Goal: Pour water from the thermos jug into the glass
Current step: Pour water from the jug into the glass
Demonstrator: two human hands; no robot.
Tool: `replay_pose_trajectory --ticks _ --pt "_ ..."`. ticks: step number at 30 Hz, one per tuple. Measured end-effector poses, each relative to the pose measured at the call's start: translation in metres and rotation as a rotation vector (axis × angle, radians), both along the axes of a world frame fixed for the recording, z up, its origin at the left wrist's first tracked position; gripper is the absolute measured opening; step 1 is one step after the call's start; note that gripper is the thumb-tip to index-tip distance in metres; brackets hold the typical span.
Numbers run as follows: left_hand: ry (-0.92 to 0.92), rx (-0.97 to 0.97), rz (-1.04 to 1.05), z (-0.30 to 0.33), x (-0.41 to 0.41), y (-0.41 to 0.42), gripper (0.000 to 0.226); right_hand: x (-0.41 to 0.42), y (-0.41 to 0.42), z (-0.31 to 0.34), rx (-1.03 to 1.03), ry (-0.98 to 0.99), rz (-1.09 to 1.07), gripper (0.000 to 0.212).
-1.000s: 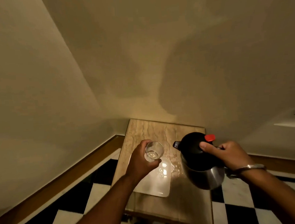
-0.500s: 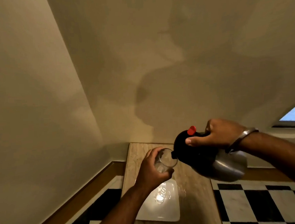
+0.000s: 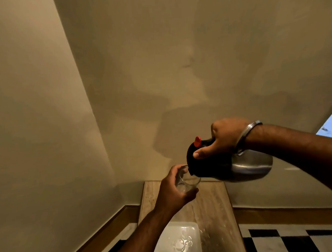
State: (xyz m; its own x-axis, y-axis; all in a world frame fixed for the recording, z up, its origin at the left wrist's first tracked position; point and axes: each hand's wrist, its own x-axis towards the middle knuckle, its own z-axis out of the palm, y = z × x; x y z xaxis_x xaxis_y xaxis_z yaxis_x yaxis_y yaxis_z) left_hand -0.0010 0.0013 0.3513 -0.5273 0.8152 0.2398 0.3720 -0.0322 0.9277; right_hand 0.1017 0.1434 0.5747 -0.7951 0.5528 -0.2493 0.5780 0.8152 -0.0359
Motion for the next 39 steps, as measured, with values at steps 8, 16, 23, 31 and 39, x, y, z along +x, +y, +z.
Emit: replay_pose_trajectory --ticks 8,16,23,31,39 --pt "0.020 0.021 0.027 0.014 0.011 0.006 0.069 -0.001 -0.004 0.017 0.134 -0.030 0.097 0.079" --pt "0.041 0.022 0.064 0.022 0.018 0.007 0.070 0.001 -0.002 0.023 0.212 -0.039 0.117 0.074" --pt "0.032 0.007 0.071 0.019 0.023 0.010 0.069 0.000 -0.001 0.025 0.249 -0.062 0.133 0.074" --pt "0.022 -0.002 0.084 0.014 0.021 0.018 0.069 0.001 0.006 0.026 0.301 -0.080 0.172 0.078" --pt "0.013 -0.032 0.098 0.004 0.020 0.026 0.070 0.002 0.010 0.029 0.335 -0.069 0.185 0.081"
